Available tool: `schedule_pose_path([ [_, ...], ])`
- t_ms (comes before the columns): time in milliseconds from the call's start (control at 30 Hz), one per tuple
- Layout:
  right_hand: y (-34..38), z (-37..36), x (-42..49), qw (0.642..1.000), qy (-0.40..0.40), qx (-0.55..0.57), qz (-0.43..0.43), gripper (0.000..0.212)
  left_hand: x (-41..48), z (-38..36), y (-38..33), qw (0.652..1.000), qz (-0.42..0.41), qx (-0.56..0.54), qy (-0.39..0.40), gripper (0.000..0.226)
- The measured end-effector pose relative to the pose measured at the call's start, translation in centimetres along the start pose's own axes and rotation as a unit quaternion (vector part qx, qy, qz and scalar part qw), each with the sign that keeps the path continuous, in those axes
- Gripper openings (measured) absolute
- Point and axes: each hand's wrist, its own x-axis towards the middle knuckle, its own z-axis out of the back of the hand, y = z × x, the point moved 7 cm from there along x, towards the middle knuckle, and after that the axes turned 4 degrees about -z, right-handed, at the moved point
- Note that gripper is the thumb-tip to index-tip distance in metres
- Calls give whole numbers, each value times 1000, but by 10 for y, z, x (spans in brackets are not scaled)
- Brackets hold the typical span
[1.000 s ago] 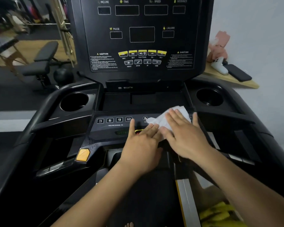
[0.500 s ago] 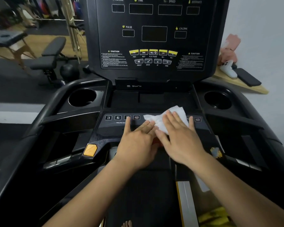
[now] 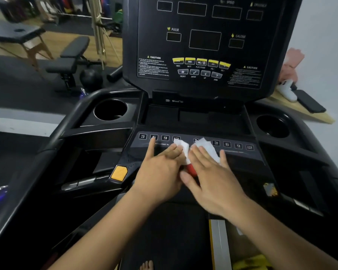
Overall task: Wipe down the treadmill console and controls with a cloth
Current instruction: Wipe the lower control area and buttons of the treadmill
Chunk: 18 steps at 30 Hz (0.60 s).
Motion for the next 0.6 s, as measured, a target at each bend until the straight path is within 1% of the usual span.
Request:
schedule_pose_path([
  [67,-14,3,1,1000,0,-10,4,76,-6,1,7,1000,3,-14,-14,44],
  [133,-27,11,23,1000,-6,-14,-22,78,-7,1,11,1000,8,-26,-11,46],
  [200,-21,15,43,999,-20,1,-43,79,-4,2,10,1000,8,-21,-9,43],
  [233,-9,14,45,999,-25,6,-37,80,-3,4,10,1000,6,-14,-12,39],
  [333,25,1,19,999,-14,9,44,83,-11,10,20,1000,10,10,-26,36],
  [400,23,-3,1,997,8,7,72,77,-19,11,30,999,23,35,-18,33],
  [467,8,5,11,999,13,7,46,73,-21,14,35,997,34,66,-17,28],
  [500,4,8,21,999,9,10,29,74,-19,14,32,996,32,78,-16,30],
  [567,11,11,40,999,2,48,6,80,-13,13,20,997,14,73,-24,40],
  [600,20,11,45,997,3,83,1,84,-11,9,15,999,7,48,-24,48],
])
